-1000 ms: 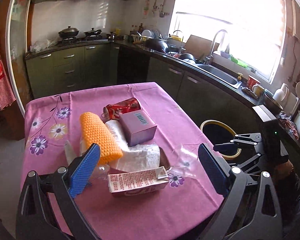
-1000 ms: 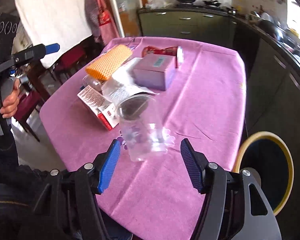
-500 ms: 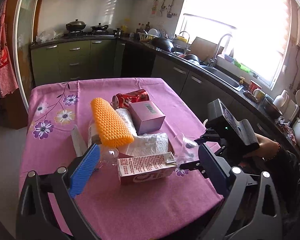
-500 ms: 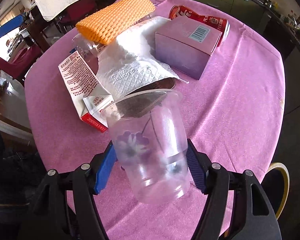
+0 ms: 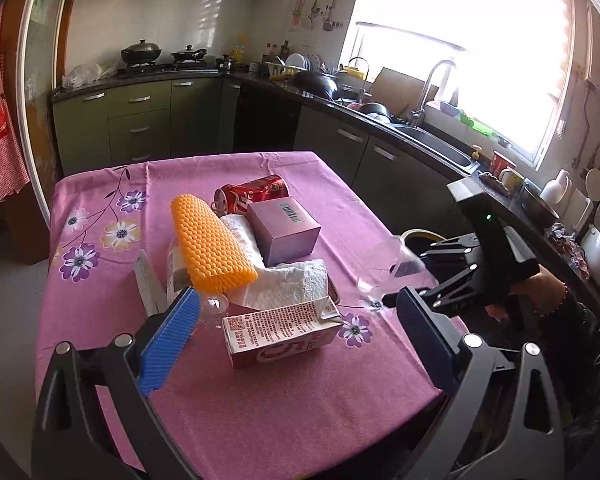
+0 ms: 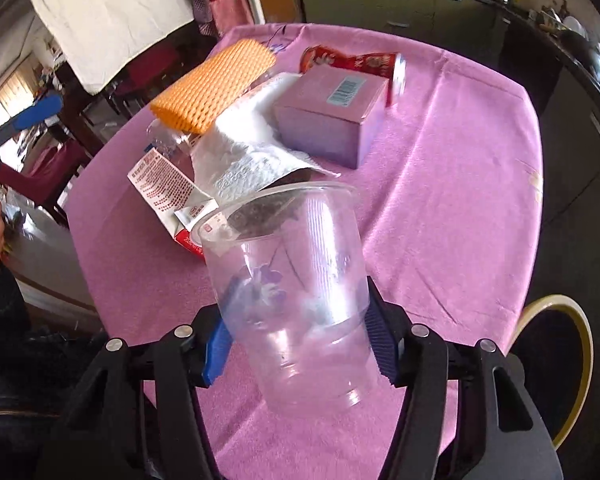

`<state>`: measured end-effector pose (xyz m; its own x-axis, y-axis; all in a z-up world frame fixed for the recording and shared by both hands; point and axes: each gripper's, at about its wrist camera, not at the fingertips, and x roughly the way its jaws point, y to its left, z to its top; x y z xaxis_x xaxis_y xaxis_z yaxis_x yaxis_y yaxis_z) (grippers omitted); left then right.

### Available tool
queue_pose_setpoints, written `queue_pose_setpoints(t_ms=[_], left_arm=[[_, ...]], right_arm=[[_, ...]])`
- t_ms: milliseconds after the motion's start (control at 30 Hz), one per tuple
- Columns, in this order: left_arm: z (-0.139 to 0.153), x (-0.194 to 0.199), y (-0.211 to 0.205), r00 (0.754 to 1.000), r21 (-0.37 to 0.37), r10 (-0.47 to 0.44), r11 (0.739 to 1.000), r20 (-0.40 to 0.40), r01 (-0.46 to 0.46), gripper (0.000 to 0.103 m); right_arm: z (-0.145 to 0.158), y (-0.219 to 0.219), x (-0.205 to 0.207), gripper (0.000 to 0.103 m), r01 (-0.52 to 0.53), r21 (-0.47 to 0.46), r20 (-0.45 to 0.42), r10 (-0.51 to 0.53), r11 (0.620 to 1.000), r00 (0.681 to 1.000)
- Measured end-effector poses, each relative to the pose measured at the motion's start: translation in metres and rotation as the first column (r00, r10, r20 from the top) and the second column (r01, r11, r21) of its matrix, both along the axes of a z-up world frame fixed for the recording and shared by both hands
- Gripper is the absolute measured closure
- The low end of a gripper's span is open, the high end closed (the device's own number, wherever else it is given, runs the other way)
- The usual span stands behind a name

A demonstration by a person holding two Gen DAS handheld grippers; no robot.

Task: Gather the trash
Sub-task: 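Carry the plastic cup over the bin and open the right gripper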

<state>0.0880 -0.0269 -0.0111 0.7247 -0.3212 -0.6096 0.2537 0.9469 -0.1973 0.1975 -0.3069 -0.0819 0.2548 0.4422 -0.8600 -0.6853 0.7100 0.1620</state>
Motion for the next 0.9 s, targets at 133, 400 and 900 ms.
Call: queue_pose_setpoints(t_ms=[133,400,900], left_arm=[[0.000,0.000,-0.007,1.000,0.000,-0.023,1.000,-0.004,0.023,0.009],[-0.010,0.005,-0.015,0.999,0.012,-0.014,1.000,-0.038,0.014,0.008],[-0.016,0.019,-0.039,0.973,0.086,-0.223,0.970,-0.058,0.228,0.008]], right_arm=[[0.017,-0.075,0.015,0.044,0.228,0.043,0.000,-0.228,0.973,0.974],[-0.028,-0.216,0.050,0.044,0.583,-0.064,-0.035,-0.585,0.810,0.810],[-0.055,-0.256,0.052,0.020,0.660,-0.012,-0.081,-0.659,0.751,0.748]])
